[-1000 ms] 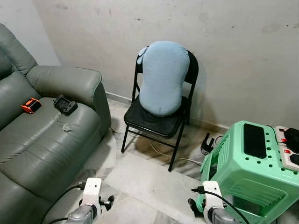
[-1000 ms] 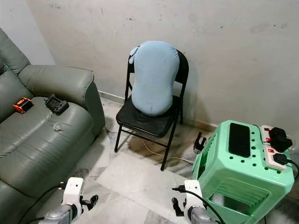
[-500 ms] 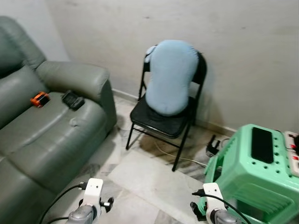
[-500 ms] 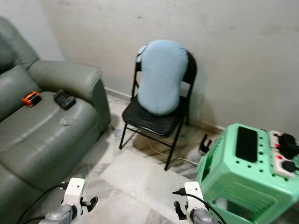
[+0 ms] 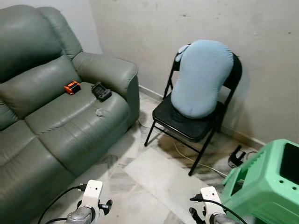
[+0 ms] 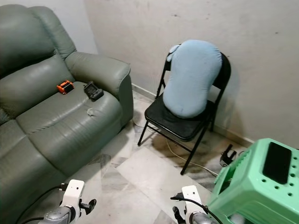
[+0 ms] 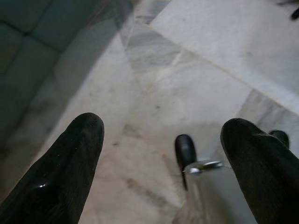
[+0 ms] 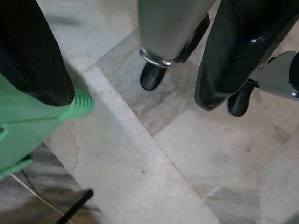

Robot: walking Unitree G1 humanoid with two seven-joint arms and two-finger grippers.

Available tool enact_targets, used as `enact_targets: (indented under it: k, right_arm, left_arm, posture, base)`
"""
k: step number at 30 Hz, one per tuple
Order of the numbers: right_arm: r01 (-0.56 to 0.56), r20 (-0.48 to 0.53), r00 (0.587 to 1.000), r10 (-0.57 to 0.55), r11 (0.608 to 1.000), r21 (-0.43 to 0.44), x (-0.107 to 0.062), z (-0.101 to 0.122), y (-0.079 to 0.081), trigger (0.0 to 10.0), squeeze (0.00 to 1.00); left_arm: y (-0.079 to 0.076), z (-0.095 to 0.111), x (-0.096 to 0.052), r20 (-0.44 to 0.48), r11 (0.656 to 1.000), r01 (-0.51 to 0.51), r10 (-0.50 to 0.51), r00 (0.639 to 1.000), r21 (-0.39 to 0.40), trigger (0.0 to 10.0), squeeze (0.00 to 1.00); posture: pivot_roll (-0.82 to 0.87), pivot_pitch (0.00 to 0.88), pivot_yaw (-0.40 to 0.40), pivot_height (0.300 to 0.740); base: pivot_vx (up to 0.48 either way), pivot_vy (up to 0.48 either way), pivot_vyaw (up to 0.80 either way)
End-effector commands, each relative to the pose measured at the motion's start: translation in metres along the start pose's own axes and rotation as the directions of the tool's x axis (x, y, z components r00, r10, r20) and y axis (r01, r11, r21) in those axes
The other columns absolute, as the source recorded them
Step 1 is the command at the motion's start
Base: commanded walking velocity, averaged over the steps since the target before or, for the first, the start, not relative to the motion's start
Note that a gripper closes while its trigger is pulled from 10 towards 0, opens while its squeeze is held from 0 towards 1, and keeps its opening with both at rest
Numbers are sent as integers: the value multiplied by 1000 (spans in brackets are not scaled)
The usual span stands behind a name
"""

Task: Move the pillow to the sofa

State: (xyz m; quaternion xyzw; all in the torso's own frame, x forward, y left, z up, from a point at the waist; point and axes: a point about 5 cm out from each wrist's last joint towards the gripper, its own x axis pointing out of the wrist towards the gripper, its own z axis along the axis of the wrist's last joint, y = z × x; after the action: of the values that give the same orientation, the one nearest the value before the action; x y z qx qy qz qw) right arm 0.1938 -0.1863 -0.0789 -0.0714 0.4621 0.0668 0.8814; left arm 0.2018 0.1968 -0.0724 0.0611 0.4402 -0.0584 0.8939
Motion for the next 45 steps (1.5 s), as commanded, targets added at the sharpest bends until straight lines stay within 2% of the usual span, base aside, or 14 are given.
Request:
enact_targets:
  k: [1, 14, 23, 31, 45]
  right_arm:
    - [-1, -1, 1000, 1, 1000, -10, 1, 1, 3, 10000, 0]
    - [-3, -8, 1000, 3, 999, -34, -1, -3, -2, 10000, 0]
    - [-27, -23, 999, 25, 998, -60, -2, -10, -2, 10000, 0]
    - [-31, -31, 999, 28, 996, -80, -2, -11, 4, 10000, 0]
    - [-47, -45, 998, 42, 993, -110, 0, -12, 15, 10000, 0]
  left_arm:
    - [0, -4, -1, -19, 1000, 3, -3, 1000, 22, 10000, 0]
    - [-19, -2, 3, -41, 999, 18, -16, 999, 43, 10000, 0]
    - [-27, -3, 4, -60, 999, 24, -22, 998, 23, 10000, 0]
    - [-26, -6, 4, -63, 1000, 23, -24, 998, -7, 10000, 0]
    - [-26, -10, 3, -85, 999, 24, -21, 996, 26, 10000, 0]
  posture:
    - [-100, 0, 57, 740]
    - [-102, 0, 57, 740]
    - [-102, 0, 48, 740]
    - [-100, 0, 43, 740]
    - [-99, 0, 43, 740]
  base:
    - [0, 0, 800]
    - [0, 0, 800]
    - [0, 0, 800]
    - [0, 0, 800]
    - [0, 0, 800]
